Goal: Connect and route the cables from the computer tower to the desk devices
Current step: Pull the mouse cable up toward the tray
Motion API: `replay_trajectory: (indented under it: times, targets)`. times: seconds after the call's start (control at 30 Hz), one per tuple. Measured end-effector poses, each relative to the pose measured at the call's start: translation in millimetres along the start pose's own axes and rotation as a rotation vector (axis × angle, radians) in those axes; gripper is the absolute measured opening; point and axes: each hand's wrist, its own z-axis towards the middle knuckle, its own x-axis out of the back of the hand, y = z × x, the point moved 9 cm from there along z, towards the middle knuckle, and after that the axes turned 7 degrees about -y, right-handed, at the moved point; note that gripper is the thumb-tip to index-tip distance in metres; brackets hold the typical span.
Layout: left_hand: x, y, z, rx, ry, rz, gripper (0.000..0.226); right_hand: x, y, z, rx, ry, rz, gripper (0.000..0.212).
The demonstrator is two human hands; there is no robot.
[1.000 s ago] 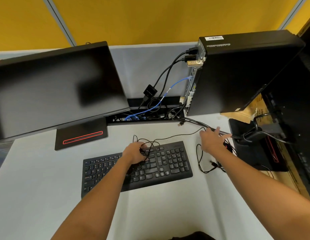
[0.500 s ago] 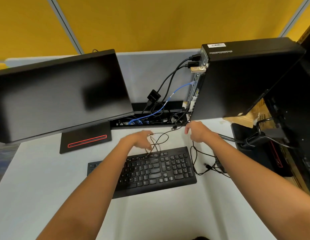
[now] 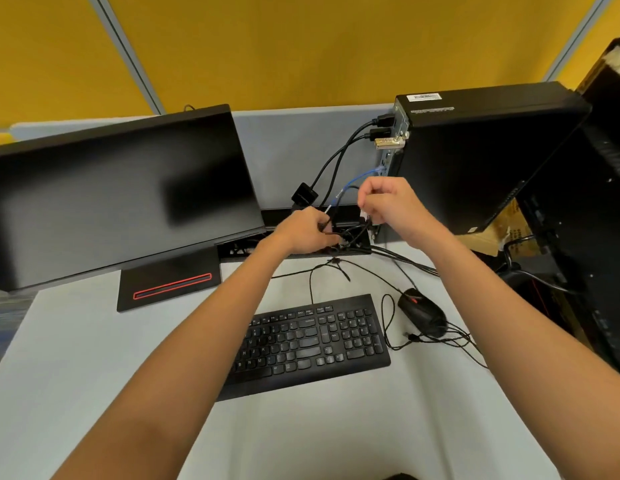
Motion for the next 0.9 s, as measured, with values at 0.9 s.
replay_trajectory:
  times: [0.9]
  targets:
    - [88, 15, -33, -0.008, 0.072, -0.431, 0.023, 33, -85, 9, 0.019, 0.181, -0.905, 0.006]
